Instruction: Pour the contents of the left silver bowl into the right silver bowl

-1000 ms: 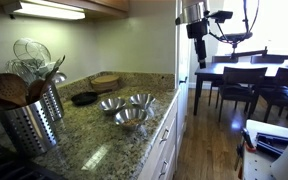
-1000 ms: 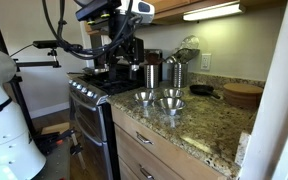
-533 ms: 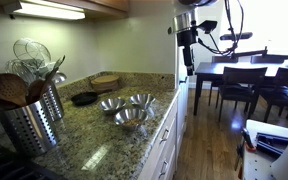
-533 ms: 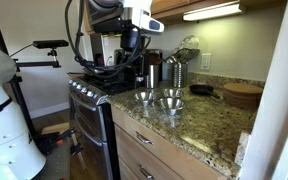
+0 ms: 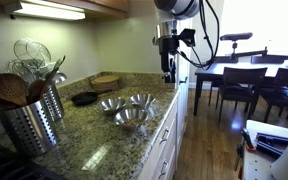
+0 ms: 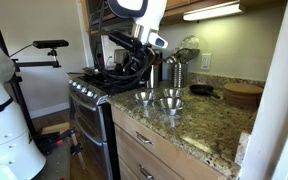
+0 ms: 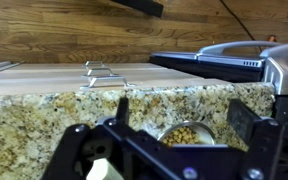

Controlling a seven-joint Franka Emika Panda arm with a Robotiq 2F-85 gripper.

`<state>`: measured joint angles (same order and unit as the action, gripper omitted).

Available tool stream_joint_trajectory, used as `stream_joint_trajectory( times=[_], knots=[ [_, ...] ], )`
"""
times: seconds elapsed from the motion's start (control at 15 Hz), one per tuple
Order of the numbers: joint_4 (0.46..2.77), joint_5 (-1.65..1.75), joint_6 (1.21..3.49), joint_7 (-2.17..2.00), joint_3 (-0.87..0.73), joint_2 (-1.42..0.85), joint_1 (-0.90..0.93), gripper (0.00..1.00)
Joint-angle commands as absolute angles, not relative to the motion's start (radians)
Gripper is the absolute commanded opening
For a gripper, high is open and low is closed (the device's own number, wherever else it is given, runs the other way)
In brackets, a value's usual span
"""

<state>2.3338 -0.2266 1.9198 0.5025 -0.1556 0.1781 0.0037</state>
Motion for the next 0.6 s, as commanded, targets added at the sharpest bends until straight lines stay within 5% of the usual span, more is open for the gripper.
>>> stream_joint_trajectory(
  times=[0.0,0.53],
  knots=[
    [2.253,-0.331,1.943,0.534,-0.128,0.073,0.011,1.00],
    [2.142,-0.267,2.054,0.438,-0.010,-0.101,0.016,1.00]
  ],
)
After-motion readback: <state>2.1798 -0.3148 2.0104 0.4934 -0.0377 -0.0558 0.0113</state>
